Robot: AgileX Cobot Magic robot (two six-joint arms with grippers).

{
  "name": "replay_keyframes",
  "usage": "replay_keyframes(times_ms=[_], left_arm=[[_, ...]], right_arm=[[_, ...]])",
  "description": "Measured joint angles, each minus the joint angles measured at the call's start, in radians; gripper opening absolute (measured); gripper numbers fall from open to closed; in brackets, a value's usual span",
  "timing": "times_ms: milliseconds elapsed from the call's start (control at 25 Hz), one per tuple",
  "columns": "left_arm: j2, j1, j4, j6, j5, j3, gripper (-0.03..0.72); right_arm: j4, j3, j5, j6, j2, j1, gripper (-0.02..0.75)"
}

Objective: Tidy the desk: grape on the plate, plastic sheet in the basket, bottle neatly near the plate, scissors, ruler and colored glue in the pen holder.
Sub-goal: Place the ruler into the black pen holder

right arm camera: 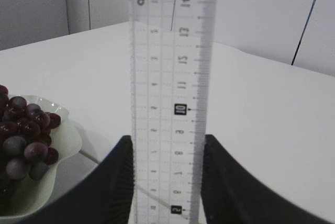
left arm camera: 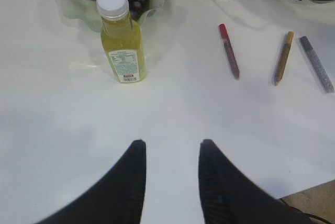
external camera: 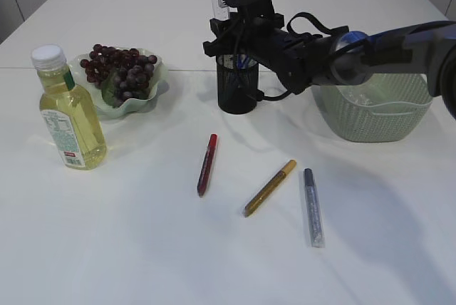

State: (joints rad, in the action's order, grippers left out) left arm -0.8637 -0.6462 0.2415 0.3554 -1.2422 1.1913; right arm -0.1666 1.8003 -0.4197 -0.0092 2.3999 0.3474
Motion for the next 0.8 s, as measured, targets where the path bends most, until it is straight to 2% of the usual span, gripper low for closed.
replay_keyframes(times_ms=[160, 400, 560, 800], left_arm=[[0.0, 0.0, 0.0, 0.0, 0.0, 0.0, 0.244], [0.0, 0.0, 0.0, 0.0, 0.002, 0.0, 0.243], [0.0, 0.0, 0.0, 0.0, 0.004, 0.0, 0.243], [0.0, 0.0, 0.0, 0.0, 0.004, 0.0, 0.243]], right_arm=[[0.009, 0.0, 0.059, 0.0, 0.0, 0.0, 0.336], [0.013, 0.021, 0.086, 0.0, 0.0, 0.0, 0.442], [0.028, 0.048, 0.139, 0.0, -0.002, 0.0, 0.458], [0.038, 0.052, 0.314, 0.0, -0.104, 0.0, 0.459]])
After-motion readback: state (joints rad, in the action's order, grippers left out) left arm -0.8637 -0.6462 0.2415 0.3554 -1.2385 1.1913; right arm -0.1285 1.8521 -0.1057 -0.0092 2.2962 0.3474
